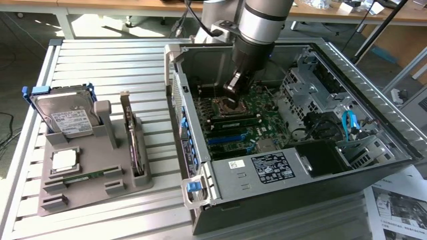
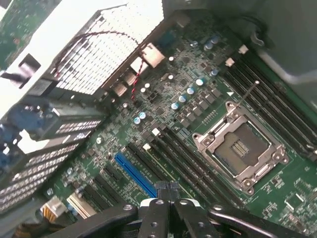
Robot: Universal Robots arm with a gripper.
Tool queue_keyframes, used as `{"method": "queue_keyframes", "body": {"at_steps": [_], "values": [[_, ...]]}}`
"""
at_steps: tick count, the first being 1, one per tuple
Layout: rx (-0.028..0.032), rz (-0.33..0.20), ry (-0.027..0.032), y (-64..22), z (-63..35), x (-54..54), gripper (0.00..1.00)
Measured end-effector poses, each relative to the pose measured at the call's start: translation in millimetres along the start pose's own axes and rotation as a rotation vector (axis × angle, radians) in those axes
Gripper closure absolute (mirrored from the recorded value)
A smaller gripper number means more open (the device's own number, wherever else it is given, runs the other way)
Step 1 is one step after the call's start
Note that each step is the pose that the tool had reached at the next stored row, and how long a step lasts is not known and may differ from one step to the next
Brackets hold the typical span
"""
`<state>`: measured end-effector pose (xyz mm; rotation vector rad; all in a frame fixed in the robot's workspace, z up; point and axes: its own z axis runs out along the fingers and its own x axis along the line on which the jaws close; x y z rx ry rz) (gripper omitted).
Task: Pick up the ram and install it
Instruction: 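Press down the ram until it locks into place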
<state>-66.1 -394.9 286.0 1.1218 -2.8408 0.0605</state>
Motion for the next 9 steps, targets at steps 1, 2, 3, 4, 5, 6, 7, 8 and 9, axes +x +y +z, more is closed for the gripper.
{"method": "queue_keyframes", "body": {"at_steps": [1, 2, 3, 4, 5, 6, 7, 8, 9], "values": [[-0.0017, 0.018, 0.0001, 0.0, 0.0, 0.0, 0.89], [-0.0035, 0.037, 0.0002, 0.0, 0.0, 0.0, 0.89], [-0.0052, 0.054, 0.0003, 0.0, 0.1, 0.0, 0.89], [-0.0069, 0.073, 0.0004, 0.0, 0.1, 0.0, 0.89], [-0.0087, 0.091, 0.0006, 0.0, 0.1, 0.0, 0.89], [-0.0103, 0.108, 0.0006, 0.0, 0.1, 0.0, 0.89], [-0.0121, 0.127, 0.0007, 0.0, 0.1, 0.0, 0.89], [-0.0138, 0.145, 0.0008, 0.0, 0.1, 0.0, 0.89], [-0.0156, 0.164, 0.0009, 0.0, 0.2, 0.0, 0.89]]}}
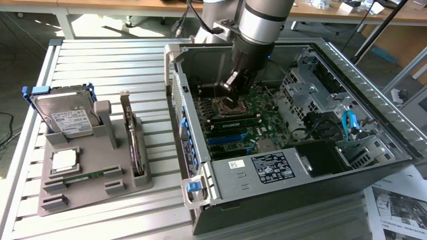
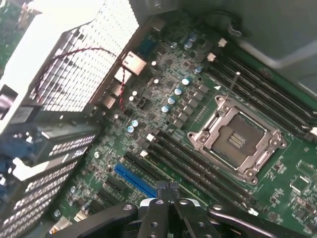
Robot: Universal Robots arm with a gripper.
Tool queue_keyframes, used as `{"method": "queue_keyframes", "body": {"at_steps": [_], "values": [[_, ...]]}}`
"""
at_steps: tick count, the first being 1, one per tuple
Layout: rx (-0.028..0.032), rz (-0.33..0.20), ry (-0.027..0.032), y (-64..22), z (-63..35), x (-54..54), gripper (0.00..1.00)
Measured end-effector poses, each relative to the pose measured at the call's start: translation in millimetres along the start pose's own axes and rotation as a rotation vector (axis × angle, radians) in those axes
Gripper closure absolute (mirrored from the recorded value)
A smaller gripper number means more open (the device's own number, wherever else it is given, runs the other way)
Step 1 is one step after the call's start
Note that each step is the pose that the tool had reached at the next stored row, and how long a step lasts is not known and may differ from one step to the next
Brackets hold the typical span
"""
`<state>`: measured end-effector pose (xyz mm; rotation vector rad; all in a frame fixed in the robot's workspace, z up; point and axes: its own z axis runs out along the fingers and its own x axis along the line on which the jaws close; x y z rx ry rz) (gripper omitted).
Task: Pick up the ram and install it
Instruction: 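Press down the ram until it locks into place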
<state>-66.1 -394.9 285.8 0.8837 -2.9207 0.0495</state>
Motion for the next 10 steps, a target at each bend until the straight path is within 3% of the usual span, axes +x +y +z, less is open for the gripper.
{"method": "queue_keyframes", "body": {"at_steps": [10], "values": [[-0.0187, 0.196, 0.001, 0.0, 0.4, 0.0, 0.89]]}}
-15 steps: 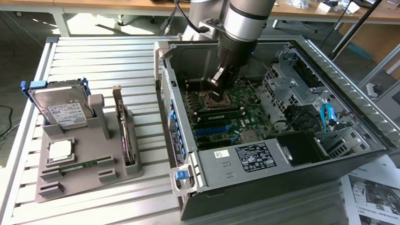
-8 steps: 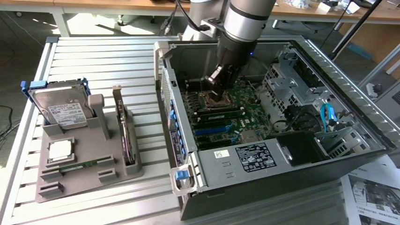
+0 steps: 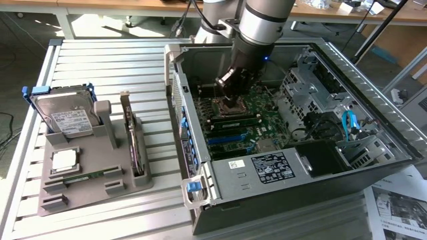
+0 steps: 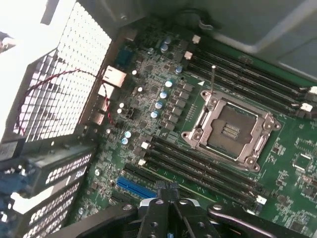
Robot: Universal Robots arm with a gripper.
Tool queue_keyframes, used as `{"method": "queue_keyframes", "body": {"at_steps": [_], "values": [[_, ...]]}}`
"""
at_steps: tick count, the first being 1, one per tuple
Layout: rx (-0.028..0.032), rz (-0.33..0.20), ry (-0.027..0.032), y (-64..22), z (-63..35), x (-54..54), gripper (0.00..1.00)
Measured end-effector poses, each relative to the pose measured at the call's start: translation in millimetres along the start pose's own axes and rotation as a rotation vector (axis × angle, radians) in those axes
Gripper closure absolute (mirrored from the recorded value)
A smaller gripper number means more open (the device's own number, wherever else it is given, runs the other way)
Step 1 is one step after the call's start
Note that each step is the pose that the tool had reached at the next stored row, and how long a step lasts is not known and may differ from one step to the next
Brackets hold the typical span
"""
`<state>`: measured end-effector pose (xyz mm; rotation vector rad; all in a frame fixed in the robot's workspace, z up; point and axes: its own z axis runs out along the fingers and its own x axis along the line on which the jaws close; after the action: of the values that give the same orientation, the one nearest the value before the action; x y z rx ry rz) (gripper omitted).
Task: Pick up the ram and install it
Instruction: 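Press down the ram until it locks into place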
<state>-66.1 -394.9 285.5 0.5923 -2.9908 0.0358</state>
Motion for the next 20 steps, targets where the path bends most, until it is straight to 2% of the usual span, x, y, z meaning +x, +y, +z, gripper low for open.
{"method": "queue_keyframes", "body": {"at_steps": [13, 20], "values": [[-0.0245, 0.255, 0.0013, 0.0, 0.1, 0.0, 0.89], [-0.0341, 0.365, 0.0018, 0.0, 0.5, 0.0, 0.89]]}}
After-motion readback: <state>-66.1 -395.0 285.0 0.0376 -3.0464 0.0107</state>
